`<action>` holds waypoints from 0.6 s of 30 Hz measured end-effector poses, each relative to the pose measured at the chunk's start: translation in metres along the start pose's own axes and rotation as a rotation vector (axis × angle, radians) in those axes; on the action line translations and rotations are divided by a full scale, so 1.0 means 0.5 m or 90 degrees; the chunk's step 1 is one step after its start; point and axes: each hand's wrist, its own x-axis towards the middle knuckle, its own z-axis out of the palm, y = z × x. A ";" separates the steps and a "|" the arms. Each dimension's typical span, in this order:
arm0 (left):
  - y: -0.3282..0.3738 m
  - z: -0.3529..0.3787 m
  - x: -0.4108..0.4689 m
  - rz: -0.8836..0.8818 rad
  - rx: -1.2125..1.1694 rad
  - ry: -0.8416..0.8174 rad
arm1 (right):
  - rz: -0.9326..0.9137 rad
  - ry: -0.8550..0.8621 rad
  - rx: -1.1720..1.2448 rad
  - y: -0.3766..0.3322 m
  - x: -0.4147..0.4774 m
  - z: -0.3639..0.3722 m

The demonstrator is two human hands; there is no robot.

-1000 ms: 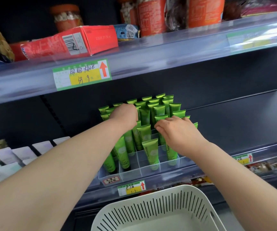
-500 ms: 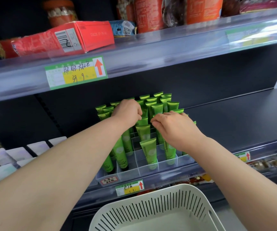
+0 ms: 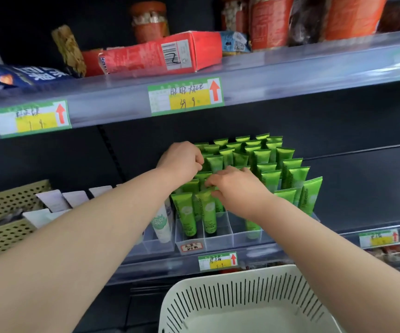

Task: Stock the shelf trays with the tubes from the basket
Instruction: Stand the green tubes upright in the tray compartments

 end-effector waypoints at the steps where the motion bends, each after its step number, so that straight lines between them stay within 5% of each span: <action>1: -0.005 -0.003 -0.005 -0.002 -0.003 0.001 | -0.001 -0.012 -0.012 -0.005 0.007 0.009; 13: -0.002 0.008 -0.020 0.006 -0.046 -0.009 | 0.027 -0.042 -0.100 0.017 -0.013 0.005; 18: 0.019 0.026 -0.023 0.028 -0.031 -0.044 | 0.042 -0.066 -0.020 0.021 -0.028 -0.006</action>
